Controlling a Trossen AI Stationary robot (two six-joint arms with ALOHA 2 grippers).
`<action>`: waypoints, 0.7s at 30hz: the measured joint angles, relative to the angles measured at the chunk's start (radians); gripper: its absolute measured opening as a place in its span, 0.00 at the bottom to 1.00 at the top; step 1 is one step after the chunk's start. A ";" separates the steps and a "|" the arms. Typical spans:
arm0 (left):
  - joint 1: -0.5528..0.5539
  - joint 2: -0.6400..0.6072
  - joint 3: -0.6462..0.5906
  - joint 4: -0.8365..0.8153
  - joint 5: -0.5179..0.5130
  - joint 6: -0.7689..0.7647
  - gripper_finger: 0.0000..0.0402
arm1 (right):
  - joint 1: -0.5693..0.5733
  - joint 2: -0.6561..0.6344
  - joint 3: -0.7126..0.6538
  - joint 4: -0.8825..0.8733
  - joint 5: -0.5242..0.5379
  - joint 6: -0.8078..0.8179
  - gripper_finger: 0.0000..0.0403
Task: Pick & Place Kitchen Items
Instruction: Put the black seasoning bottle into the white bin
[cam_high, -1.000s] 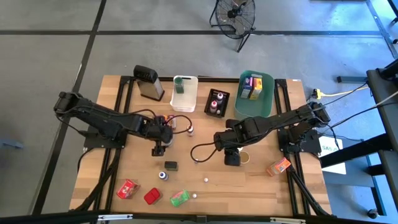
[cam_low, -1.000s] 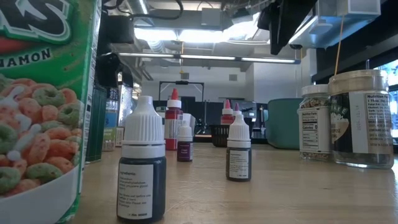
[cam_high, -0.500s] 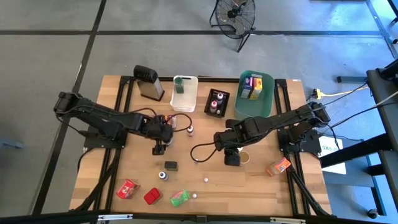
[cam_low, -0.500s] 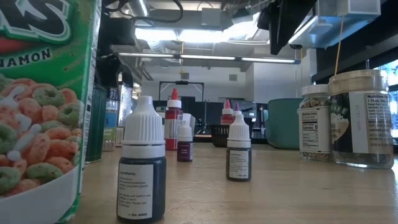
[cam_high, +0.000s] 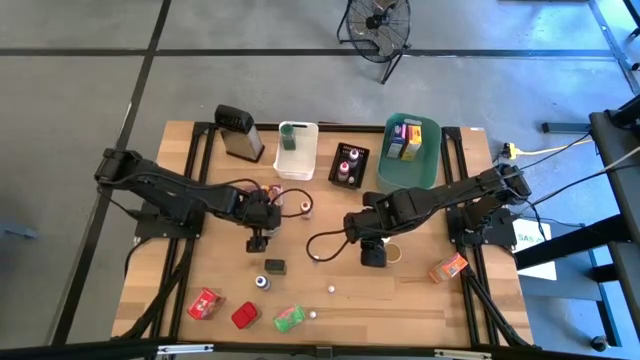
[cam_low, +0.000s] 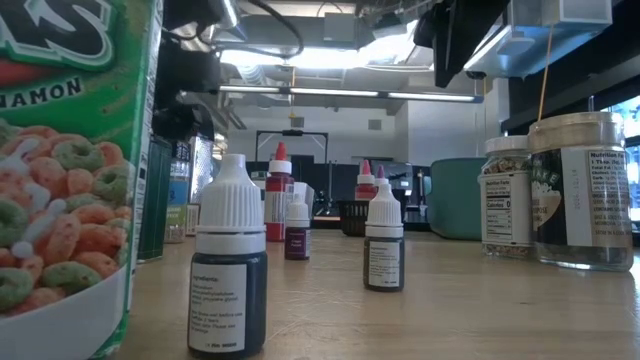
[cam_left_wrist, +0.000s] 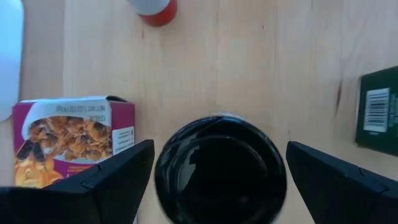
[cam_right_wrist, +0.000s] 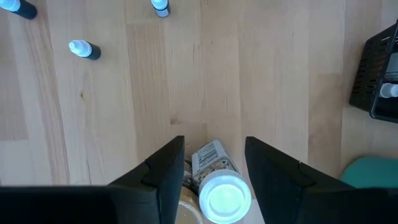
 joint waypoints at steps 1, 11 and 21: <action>0.000 0.007 0.000 -0.001 -0.001 0.003 0.90 | 0.000 0.000 0.000 0.000 0.000 0.000 0.43; 0.000 0.017 0.000 0.027 -0.019 0.011 0.78 | 0.000 0.000 0.000 0.001 0.000 0.000 0.43; 0.001 0.016 0.000 0.027 -0.034 0.017 0.60 | 0.000 0.000 0.000 0.001 0.000 0.000 0.43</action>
